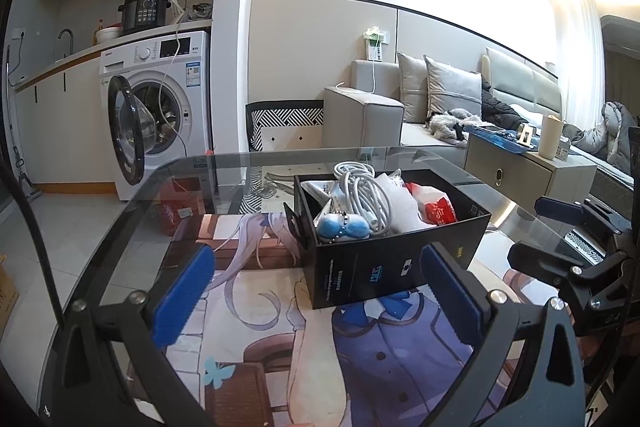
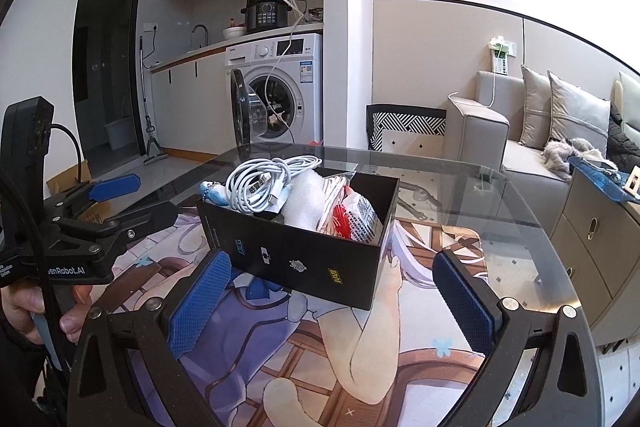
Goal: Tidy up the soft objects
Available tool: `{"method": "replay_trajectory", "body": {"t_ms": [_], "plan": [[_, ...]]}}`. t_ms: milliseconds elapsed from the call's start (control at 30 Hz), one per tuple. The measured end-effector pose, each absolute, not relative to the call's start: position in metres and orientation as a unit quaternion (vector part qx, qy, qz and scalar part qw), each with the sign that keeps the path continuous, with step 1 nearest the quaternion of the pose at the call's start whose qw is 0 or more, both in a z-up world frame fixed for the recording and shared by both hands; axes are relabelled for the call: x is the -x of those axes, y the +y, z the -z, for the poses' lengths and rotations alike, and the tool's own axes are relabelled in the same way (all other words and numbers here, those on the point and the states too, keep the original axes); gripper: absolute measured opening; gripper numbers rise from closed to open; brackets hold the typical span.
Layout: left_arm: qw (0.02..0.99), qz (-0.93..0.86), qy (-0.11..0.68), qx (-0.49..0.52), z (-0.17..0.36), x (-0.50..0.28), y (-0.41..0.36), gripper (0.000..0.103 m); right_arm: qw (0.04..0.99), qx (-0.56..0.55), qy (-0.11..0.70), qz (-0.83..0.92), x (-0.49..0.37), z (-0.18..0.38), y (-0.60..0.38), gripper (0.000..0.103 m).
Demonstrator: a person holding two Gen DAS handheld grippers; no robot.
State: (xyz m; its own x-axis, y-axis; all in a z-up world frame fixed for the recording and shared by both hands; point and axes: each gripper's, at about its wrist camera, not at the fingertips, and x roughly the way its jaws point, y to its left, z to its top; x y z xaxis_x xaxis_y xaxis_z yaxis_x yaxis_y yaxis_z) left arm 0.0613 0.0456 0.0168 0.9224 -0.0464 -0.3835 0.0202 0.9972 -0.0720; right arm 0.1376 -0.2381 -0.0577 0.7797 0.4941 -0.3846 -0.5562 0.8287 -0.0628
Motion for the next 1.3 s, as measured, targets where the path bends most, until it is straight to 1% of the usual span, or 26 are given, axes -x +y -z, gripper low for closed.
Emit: {"method": "replay_trajectory", "body": {"t_ms": [1300], "plan": [[0.981,0.009,0.189,0.029,-0.0192,-0.0576,0.0451,0.103,0.942,0.084,0.170,-0.278,-0.1342,0.0549,-0.2423,0.103]]}}
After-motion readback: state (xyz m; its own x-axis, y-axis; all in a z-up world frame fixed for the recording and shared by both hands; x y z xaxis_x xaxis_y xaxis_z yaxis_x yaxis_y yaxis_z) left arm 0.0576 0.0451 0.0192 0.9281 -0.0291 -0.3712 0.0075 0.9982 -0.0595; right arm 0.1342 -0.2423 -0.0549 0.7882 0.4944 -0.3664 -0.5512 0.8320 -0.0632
